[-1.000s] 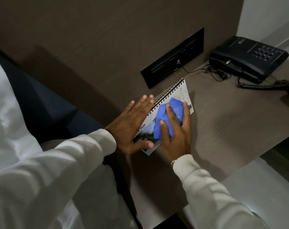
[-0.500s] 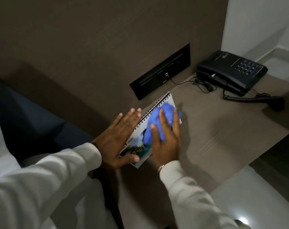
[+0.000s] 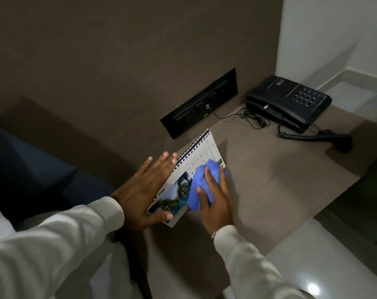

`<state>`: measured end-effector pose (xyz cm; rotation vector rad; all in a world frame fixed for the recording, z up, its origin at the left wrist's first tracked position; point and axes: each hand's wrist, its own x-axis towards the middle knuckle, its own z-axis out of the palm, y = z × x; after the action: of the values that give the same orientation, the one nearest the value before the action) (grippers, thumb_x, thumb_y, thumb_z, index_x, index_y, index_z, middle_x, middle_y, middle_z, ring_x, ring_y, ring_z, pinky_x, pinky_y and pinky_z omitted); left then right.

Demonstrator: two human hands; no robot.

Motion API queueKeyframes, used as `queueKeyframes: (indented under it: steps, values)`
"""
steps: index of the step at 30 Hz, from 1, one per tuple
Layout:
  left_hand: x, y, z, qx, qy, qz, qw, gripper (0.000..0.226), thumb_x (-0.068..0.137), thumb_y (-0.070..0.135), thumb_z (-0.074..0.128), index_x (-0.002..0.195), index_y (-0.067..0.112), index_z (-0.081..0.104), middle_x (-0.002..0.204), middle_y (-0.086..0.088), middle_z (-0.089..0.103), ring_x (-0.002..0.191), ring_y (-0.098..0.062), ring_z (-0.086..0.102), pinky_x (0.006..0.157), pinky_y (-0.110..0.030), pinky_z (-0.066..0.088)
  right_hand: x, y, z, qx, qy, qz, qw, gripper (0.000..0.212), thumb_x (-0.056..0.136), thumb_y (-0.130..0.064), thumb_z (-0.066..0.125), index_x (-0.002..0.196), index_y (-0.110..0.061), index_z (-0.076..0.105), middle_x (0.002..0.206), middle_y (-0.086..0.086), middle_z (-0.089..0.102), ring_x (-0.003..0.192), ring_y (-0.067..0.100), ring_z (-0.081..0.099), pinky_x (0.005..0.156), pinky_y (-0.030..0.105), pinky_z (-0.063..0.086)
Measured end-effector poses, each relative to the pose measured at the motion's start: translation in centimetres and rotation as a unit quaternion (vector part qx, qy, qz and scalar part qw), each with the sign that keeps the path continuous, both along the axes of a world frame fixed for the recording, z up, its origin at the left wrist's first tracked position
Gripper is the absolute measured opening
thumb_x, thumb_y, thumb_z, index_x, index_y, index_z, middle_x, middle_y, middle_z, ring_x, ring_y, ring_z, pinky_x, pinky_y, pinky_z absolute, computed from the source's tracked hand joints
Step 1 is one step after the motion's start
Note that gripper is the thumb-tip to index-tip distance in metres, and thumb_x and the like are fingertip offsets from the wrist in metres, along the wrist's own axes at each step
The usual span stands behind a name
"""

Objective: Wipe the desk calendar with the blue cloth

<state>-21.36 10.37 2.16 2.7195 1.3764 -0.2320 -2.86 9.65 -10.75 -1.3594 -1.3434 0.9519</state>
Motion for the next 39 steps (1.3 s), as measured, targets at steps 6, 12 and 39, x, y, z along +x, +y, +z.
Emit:
queueKeyframes:
  steps: [6, 12, 39]
  values:
    - [0.0, 0.0, -0.1, 0.003, 0.014, 0.000, 1.000, 0.111, 0.082, 0.074, 0.046, 0.157, 0.006, 0.000, 0.168, -0.008, 0.000, 0.155, -0.026, -0.003, 0.123, -0.052, 0.008, 0.0, 2.9, 4.4, 0.034, 0.066, -0.046, 0.996, 0.051, 0.093, -0.044, 0.049, 0.141, -0.043, 0.032, 0.157, -0.016, 0.013, 0.139, 0.002, 0.021, 0.098, -0.005, 0.021]
    - [0.1, 0.0, 0.1, -0.008, -0.009, 0.001, 1.000, 0.108, 0.083, 0.070, 0.048, 0.157, 0.007, 0.001, 0.168, -0.007, -0.001, 0.155, -0.024, -0.004, 0.124, -0.049, 0.006, -1.6, 1.9, 3.8, -0.048, 0.066, -0.007, 0.997, 0.060, 0.097, -0.043, 0.039, 0.142, -0.053, 0.001, 0.153, -0.021, -0.020, 0.148, 0.010, -0.007, 0.116, 0.048, 0.031]
    - [-0.2, 0.3, -0.1, -0.023, 0.009, 0.010, 1.000, 0.117, 0.077, 0.076, 0.051, 0.157, 0.015, -0.008, 0.168, 0.001, -0.007, 0.155, -0.020, -0.005, 0.124, -0.043, 0.003, -2.9, -0.1, 1.5, -0.017, 0.005, -0.052, 0.999, 0.065, 0.096, -0.039, 0.044, 0.151, -0.024, 0.012, 0.163, 0.007, 0.001, 0.148, 0.015, 0.003, 0.118, 0.037, 0.026]
